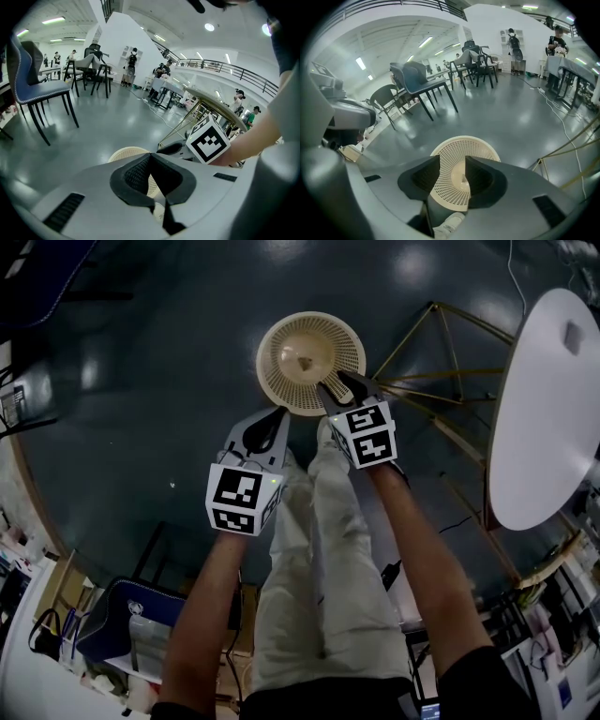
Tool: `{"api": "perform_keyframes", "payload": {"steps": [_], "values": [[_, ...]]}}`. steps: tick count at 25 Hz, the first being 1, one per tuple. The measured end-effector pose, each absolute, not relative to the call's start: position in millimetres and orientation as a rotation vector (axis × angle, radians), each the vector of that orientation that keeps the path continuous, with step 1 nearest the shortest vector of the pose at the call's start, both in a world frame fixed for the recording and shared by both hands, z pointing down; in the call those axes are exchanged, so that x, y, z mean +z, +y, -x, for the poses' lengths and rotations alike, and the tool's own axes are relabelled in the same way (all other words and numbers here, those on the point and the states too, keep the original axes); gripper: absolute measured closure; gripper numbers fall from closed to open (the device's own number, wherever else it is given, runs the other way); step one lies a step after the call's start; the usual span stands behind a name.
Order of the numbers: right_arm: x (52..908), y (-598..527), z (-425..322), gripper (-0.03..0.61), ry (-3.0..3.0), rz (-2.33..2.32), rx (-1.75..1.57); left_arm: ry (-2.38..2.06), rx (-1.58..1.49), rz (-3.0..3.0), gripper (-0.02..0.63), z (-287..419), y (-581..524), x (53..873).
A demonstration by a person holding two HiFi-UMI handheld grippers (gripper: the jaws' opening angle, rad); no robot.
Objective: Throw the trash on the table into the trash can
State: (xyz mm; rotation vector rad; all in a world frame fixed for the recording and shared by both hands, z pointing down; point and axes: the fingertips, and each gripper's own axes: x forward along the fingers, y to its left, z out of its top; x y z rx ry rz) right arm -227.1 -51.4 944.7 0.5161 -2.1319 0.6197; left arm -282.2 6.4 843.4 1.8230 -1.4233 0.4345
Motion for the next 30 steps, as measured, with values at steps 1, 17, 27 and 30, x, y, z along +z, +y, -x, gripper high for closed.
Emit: {"api": "perform_keyframes", "payload": {"steps": [1, 17, 27, 30], "values": [[942, -51, 226, 0.408, -2.134, -0.518, 0.622, -1.432, 0.42, -1.823, 0.606, 282, 6, 840], [835, -56, 226, 0.435, -2.231, -0.561, 0.628, -1.493, 0.408, -1.856, 0.606, 280, -5, 756], [744, -72, 205, 0.524, -2.294, -0.585, 0.649, -1.5, 0.397, -1.909, 0.606, 267, -21, 682], [718, -70, 198, 0.536, -2.314, -0.574, 0.646, -1.492, 0.4, -1.92, 0.606, 260, -21, 664]]}}
